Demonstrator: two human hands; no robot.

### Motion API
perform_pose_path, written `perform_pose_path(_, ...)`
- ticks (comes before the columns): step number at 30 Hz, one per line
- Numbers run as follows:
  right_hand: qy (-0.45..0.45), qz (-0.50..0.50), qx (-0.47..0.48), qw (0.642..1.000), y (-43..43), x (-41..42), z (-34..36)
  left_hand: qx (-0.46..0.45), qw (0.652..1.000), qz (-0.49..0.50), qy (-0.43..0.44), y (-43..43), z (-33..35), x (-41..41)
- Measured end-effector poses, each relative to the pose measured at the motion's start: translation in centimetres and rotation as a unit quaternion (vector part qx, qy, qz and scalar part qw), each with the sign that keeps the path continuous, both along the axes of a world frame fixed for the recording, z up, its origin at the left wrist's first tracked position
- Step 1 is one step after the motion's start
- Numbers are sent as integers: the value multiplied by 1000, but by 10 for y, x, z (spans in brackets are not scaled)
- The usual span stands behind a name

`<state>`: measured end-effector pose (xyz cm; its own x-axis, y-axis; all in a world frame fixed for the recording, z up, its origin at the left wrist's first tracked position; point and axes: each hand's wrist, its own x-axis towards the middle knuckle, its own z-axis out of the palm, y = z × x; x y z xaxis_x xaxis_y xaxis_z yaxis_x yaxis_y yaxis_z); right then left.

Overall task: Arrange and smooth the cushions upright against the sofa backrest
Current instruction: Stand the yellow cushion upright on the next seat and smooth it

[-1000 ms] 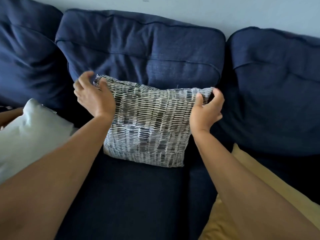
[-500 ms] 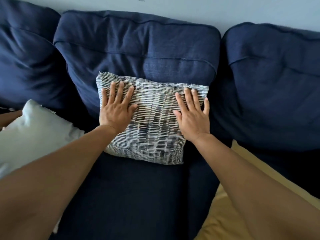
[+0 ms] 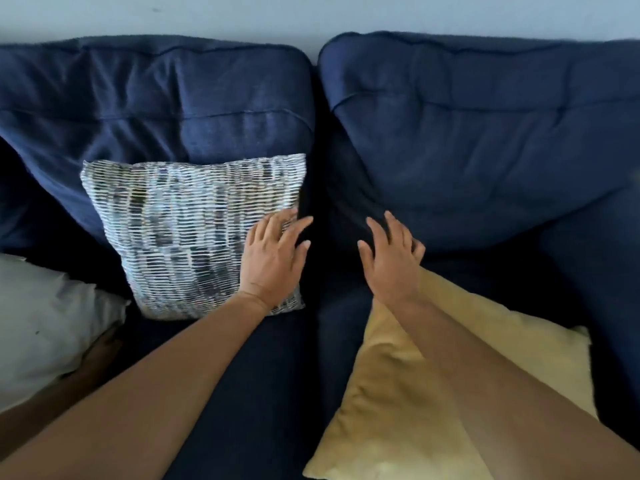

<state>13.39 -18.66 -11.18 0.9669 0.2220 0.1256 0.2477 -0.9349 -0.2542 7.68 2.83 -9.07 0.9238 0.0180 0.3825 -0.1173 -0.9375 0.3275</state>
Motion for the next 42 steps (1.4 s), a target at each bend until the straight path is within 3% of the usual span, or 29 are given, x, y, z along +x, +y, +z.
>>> perform_pose_path(3, 80, -82, -29, 993, -68, -10, -11, -19, 997, -36, 71, -57, -11, -2)
perform_pose_path(7, 170, -219, -53, 959, -167, -34, -25, -59, 961, -10, 269, -130, -36, -6)
perform_pose_path(12, 202, -418, 6, 886, -257, -69, -35, -244, 838, 94, 479, -187, -72, -14)
perform_pose_path(14, 227, -480, 44, 846, -285, -81, -41, -367, 776, 140, 494, -198, -81, -18)
perform_pose_path(16, 262, -528, 102, 801, -312, -94, -51, -445, 735, 172, 483, -206, -90, -23)
perform_pose_path(19, 299, -564, 260, 725, -336, -109, -66, -483, 720, 188, 462, -212, -94, -29)
perform_pose_path(21, 307, -559, 330, 696, -338, -112, -71, -506, 713, 201, 442, -215, -92, -31)
perform_pose_path(27, 254, -516, 369, 730, -330, -106, -57, -562, 713, 190, 373, -220, -64, -35)
perform_pose_path(35, 121, -395, 383, 826, -311, -32, 28, -603, 770, 156, 140, -218, 16, -11)
perform_pose_path(42, 52, -289, 404, 866, -286, 56, 79, -626, 764, 147, 55, -198, 59, 36)
